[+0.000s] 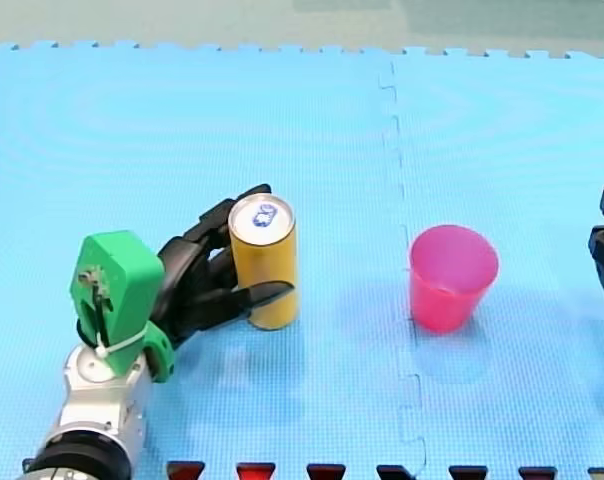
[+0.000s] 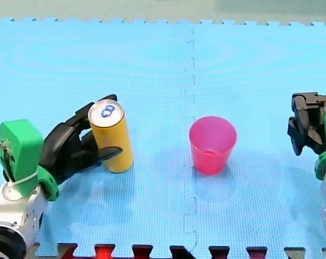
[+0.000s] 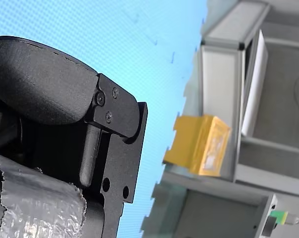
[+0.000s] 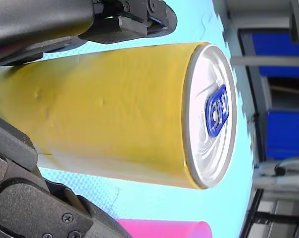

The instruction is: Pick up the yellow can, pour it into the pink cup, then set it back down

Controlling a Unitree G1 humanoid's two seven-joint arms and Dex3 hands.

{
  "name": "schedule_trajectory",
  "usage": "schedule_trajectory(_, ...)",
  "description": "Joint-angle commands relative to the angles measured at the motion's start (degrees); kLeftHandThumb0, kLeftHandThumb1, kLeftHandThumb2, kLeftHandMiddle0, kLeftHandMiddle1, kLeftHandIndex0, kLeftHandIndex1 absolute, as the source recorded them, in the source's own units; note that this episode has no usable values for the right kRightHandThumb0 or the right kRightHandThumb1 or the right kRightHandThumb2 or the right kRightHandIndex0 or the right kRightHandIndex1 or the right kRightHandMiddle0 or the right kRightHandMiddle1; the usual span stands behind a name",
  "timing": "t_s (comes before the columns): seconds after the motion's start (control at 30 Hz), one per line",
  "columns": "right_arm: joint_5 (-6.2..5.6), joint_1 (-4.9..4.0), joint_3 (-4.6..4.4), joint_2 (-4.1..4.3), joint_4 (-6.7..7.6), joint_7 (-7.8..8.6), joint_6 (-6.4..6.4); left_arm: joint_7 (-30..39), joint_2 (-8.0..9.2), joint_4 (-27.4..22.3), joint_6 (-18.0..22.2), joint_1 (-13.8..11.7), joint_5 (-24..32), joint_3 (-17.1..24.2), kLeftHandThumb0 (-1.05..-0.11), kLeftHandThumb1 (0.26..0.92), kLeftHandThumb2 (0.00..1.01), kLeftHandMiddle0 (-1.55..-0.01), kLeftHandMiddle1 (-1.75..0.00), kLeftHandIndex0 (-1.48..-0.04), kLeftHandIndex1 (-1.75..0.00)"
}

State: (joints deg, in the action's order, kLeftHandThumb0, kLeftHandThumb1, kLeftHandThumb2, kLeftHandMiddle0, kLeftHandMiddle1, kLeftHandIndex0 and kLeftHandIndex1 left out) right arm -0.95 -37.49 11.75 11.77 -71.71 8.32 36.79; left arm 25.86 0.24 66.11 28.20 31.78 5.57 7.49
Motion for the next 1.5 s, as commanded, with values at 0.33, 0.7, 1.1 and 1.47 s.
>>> schedule_trajectory(0.33,-0.47,0.41,0.13,-0.26,0.53,-0.27,0.3,-14.0,-2.96,-3.55,-4.66,-0.34,-2.2,-0.68,-0.677,0.679,0.01,-0.63,-0.06,-0.58,-0.04)
schedule_trajectory(0.7,-0.65,0.79,0.16,-0.49,0.95,-0.12,1.09,-25.3,-3.04,-4.85,-7.48,-0.87,-5.02,-1.84,-0.371,0.766,0.0,-1.37,-0.08,-1.24,-0.04)
schedule_trajectory(1.1,-0.61,0.71,-0.13,-0.73,0.97,-0.73,1.09,-23.22,-0.97,-7.55,-9.65,-2.01,-5.06,-2.55,-0.362,0.758,0.0,-1.38,-0.03,-1.25,-0.01)
schedule_trajectory(1.47,-0.78,0.15,-0.2,-0.85,0.91,-0.7,0.03,-21.2,-1.43,-9.96,-8.84,-2.52,-2.25,-1.14,-0.373,0.756,0.0,-1.39,-0.02,-1.25,0.0)
